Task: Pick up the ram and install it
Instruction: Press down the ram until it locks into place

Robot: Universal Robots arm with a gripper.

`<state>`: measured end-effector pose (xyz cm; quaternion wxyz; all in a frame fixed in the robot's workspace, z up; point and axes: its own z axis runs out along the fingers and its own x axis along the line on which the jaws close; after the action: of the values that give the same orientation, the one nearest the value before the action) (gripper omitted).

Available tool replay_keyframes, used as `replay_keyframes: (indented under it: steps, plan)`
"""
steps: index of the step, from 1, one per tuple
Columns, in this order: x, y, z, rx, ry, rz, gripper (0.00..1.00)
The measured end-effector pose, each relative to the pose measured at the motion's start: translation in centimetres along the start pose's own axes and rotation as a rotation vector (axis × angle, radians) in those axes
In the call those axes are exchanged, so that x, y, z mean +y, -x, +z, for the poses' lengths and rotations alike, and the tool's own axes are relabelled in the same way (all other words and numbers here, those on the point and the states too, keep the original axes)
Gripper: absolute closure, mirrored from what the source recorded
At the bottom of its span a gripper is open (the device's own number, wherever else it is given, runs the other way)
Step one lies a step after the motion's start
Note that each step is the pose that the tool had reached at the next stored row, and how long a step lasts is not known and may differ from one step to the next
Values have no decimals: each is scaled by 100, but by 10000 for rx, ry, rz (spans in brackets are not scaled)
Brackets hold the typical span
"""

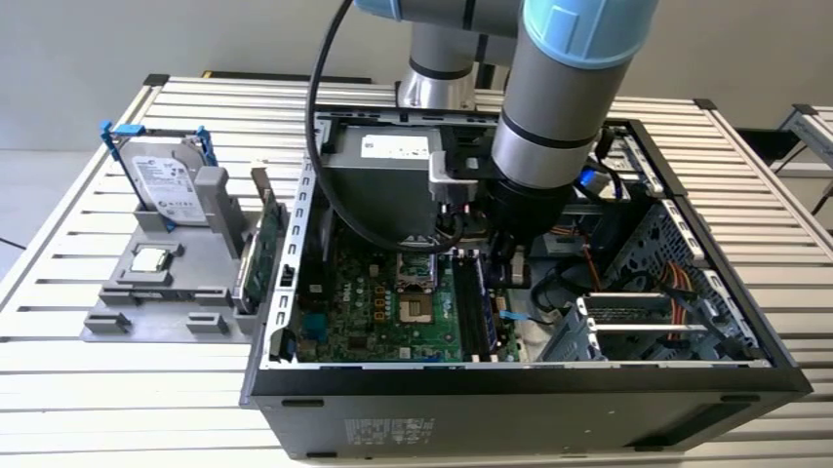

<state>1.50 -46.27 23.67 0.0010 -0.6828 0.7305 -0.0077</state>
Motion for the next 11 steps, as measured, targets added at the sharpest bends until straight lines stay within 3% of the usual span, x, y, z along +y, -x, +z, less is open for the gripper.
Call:
replay_keyframes:
  steps: [11]
  plan:
    - [7,5,106,14,-1,-1,100]
